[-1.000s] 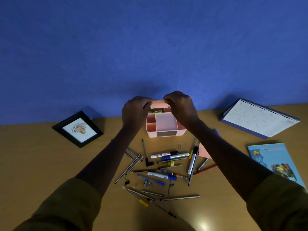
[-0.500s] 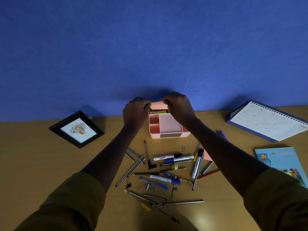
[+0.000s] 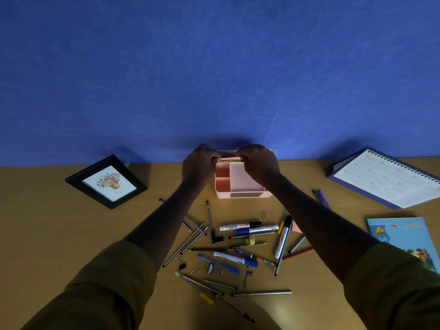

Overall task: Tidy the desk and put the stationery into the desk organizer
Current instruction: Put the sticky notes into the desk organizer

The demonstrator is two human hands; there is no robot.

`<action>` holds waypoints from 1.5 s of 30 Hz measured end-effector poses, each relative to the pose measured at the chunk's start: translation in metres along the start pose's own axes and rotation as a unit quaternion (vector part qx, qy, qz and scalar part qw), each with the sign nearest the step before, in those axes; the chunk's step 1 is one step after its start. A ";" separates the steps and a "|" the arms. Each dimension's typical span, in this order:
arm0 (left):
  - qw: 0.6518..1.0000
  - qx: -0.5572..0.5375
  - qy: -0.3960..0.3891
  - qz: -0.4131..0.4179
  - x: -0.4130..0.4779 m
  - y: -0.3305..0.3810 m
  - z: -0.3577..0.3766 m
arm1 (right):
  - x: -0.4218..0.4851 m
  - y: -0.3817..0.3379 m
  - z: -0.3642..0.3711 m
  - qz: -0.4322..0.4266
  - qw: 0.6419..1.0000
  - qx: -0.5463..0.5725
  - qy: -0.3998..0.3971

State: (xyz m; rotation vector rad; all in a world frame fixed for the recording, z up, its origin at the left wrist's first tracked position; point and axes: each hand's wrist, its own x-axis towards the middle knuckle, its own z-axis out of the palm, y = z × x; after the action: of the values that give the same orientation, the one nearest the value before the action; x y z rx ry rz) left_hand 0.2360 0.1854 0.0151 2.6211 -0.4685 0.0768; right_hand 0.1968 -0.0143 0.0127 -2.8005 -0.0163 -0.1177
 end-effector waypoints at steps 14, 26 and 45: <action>0.999 0.028 -0.043 -0.017 -0.001 -0.001 0.007 | -0.003 -0.003 0.010 0.029 0.998 0.039 -0.044; 0.998 -0.025 0.029 -0.047 -0.014 0.025 0.003 | -0.035 0.009 -0.023 0.031 0.997 0.067 -0.001; 0.892 -0.358 -0.205 -0.182 -0.104 0.165 0.066 | -0.198 0.115 -0.039 0.235 0.957 0.152 0.081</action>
State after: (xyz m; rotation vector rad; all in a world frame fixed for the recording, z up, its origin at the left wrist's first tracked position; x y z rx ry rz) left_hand 0.0798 0.0504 0.0158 1.9280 -0.0882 -0.6593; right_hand -0.0007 -0.1350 -0.0053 -2.4016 0.6121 -0.2067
